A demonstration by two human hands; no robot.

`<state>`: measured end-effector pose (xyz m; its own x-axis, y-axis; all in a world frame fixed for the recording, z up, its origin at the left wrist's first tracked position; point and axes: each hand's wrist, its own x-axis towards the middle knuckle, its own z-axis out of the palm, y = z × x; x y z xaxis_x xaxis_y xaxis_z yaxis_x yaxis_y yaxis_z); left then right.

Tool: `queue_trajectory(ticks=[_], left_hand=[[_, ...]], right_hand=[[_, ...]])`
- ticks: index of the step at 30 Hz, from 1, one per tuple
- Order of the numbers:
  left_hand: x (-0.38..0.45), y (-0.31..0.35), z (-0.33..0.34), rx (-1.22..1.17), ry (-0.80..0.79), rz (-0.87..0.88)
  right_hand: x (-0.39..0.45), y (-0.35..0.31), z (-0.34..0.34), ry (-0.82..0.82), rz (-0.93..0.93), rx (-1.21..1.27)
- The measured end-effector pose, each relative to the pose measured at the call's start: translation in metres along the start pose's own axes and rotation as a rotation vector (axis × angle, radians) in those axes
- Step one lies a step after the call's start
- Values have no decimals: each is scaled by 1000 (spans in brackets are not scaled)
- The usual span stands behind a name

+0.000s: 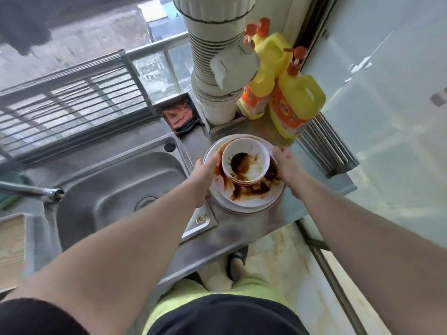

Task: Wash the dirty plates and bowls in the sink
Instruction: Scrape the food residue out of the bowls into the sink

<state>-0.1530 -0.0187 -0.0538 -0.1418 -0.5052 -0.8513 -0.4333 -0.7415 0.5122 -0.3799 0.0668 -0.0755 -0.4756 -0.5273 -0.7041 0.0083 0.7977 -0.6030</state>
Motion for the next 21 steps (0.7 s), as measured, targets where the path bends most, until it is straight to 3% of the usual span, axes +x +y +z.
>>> queue_trajectory(ticks=[7,13,17,21], left_hand=[[11,-10,13,-199,48,91],[23,-18,8,-392,152,137],[14,-20,-38,-559,161,189],[6,-35,-114,-583,226,216]], right_hand=[[1,-3,8,-46,34,134],[-24,-27,28,87,-94,64],[-43,-66,62,91,-216,-20],[-62,-95,126,27,-272,-78]])
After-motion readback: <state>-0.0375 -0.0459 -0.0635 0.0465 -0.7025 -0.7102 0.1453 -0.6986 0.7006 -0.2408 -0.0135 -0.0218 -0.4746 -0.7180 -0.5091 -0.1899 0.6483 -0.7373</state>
